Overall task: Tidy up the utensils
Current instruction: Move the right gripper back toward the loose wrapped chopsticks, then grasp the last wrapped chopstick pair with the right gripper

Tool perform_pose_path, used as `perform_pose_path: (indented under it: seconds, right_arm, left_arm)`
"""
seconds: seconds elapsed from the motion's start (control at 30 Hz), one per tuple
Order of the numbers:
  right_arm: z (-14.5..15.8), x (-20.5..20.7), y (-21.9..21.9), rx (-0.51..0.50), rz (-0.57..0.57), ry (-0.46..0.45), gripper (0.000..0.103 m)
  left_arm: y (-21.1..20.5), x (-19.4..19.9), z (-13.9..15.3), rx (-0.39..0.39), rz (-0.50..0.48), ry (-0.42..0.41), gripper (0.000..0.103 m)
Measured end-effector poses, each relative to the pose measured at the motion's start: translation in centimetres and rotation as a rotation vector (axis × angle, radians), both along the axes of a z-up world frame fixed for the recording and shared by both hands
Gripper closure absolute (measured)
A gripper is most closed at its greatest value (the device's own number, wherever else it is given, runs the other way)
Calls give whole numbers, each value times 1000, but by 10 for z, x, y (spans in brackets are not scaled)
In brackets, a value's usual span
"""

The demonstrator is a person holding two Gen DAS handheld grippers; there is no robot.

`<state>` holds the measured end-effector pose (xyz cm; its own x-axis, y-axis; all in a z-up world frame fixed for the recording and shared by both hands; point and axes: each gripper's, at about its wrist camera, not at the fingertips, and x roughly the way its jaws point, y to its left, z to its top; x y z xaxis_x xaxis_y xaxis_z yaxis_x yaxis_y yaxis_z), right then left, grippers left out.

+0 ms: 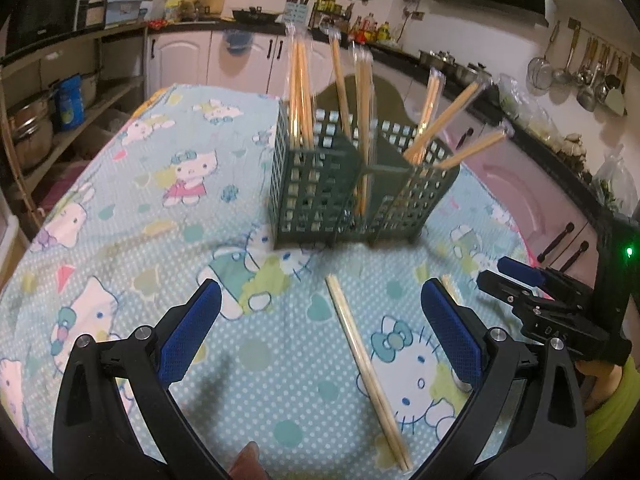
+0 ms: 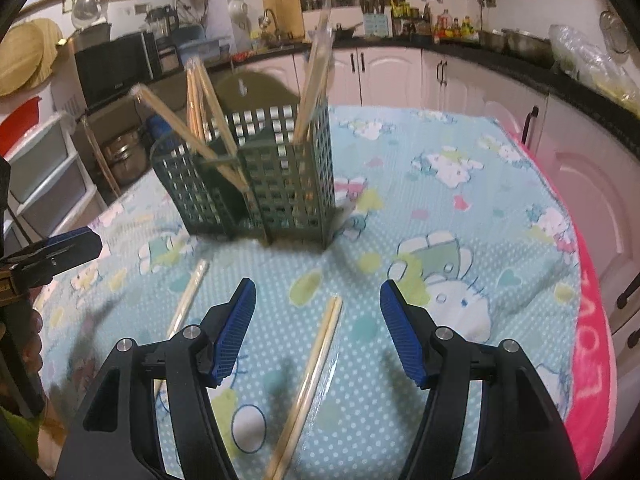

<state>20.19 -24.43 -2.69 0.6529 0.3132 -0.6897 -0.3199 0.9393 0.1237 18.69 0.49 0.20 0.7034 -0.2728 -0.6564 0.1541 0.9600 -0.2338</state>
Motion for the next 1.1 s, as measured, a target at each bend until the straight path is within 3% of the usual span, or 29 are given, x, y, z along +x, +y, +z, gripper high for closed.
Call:
perform_pose_path:
  seconds: [0.27,0.67,0.8,0.93,1.03,1.1]
  right_arm:
    - [-23,16,5,-27,11,108,47]
    - [-44,39,21,-58,11,193,57]
    - [-44,40,25,-69,3,187,64]
    - [-44,43,24,-75,11,187,80]
    - [-43,47,23,-63,27,195,87]
    - [-41,47,22,-60,30,196,88]
  left_arm:
    - [-12,11,-30,-12,-43,90,13]
    - [-29,37,-57,-52,-103,202,57]
    - [-38,46,-62,-47,-112,217,60]
    - [-43,57,-65,-22,-94,224,60]
    - [-46,65,-64,-17,-76,226,60]
    - [-48,69,-64,10,-66,223,69]
